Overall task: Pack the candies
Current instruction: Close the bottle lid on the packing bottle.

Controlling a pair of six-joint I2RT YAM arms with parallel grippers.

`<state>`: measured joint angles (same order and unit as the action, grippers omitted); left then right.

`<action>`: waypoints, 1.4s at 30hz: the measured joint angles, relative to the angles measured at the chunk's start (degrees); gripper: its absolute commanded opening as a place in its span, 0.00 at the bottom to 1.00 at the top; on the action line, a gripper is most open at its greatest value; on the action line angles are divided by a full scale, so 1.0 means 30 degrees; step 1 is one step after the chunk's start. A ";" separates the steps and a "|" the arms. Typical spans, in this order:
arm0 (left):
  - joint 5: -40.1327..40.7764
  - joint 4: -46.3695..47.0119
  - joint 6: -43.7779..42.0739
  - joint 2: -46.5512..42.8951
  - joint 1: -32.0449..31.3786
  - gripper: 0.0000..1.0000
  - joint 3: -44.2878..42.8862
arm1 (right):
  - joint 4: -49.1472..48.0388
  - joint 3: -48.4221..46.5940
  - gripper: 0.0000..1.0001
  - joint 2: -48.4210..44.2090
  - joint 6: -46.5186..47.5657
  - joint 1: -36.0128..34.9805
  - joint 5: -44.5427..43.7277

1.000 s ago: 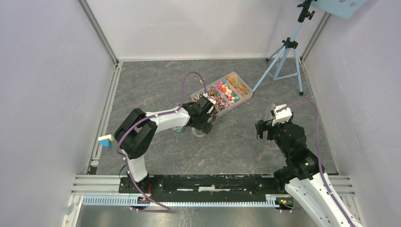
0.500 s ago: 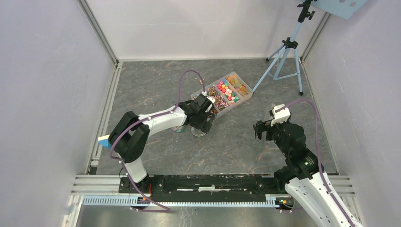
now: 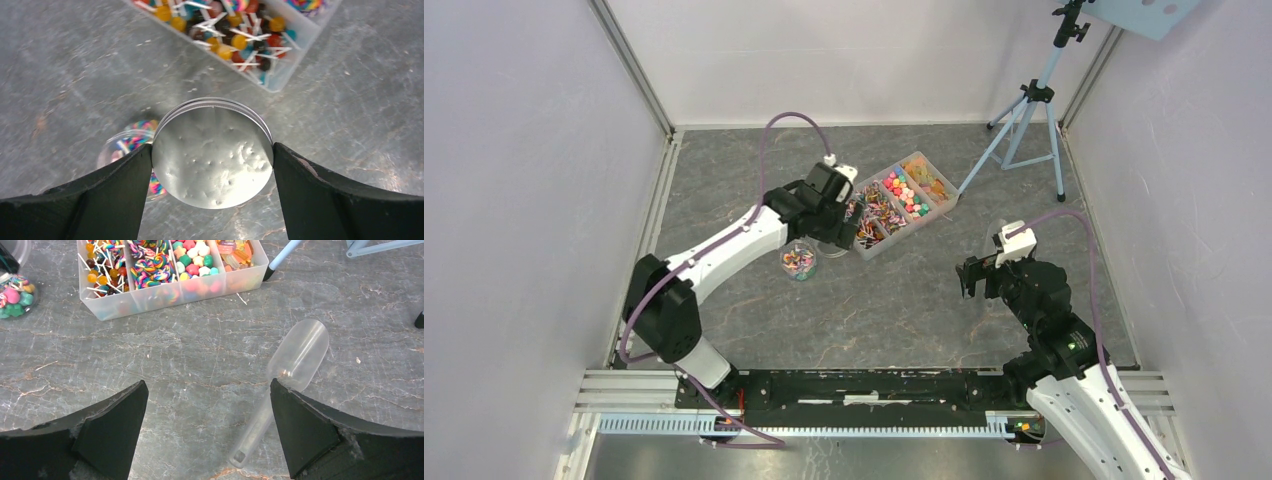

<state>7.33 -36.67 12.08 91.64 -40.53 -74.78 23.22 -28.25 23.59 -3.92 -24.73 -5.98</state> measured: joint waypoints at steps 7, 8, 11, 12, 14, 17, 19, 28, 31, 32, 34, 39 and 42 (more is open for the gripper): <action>-0.0146 -0.0780 0.0007 -0.1355 0.3337 0.79 0.0962 | -0.0175 0.0262 0.98 0.0044 -0.0459 0.0000 0.0597; -0.0153 -0.0845 0.0000 -0.1508 0.3759 0.79 0.1195 | -0.0175 0.0342 0.98 0.0044 -0.0488 0.0000 0.0707; -0.0182 -0.0918 0.0000 -0.1676 0.4554 0.80 0.1792 | -0.0197 0.0459 0.98 0.0051 -0.0597 0.0000 0.0852; -0.0219 -0.0918 0.0000 -0.1676 0.4670 0.81 0.1967 | -0.0219 0.0459 0.98 0.0051 -0.0612 0.0000 0.0911; -0.0372 -0.1005 0.0000 -0.1668 0.4736 0.81 0.2215 | -0.0328 0.0459 0.98 0.0095 -0.0619 0.0000 0.0998; -0.0605 -0.1027 0.0000 -0.1625 0.4736 0.81 0.2280 | -0.0474 0.0459 0.98 0.0233 -0.0627 0.0000 0.1056; -0.0699 -0.0940 0.0000 -0.1457 0.4736 0.81 0.2288 | -0.0495 0.0459 0.98 0.0328 -0.0627 0.0000 0.1078; -0.0984 -0.0692 0.0000 -0.0262 0.4736 0.85 0.3453 | -0.0495 0.0459 0.98 0.0364 -0.0532 0.0000 0.1064; -0.1005 -0.0546 0.0007 0.0029 0.4736 0.88 0.3490 | -0.0481 0.0459 0.98 0.0364 -0.0372 0.0000 0.1064; -0.1005 -0.0532 0.0007 0.0036 0.4736 0.88 0.3490 | -0.0466 0.0459 0.98 0.0364 -0.0335 0.0000 0.1064; -0.1013 -0.0452 0.0007 0.0051 0.4736 0.90 0.3490 | -0.0437 0.0459 0.98 0.0328 -0.0277 0.0000 0.1071; -0.1137 -0.0277 0.0007 0.0087 0.4736 0.95 0.3490 | -0.0430 0.0459 0.98 0.0124 -0.0240 0.0000 0.1093; -0.1188 -0.0233 0.0007 0.0175 0.4736 0.95 0.3490 | -0.0430 0.0459 0.98 0.0095 -0.0240 0.0000 0.1180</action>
<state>3.77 -37.36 12.10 92.16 -26.33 -64.31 21.93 -26.87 23.88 -4.64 -24.73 -2.44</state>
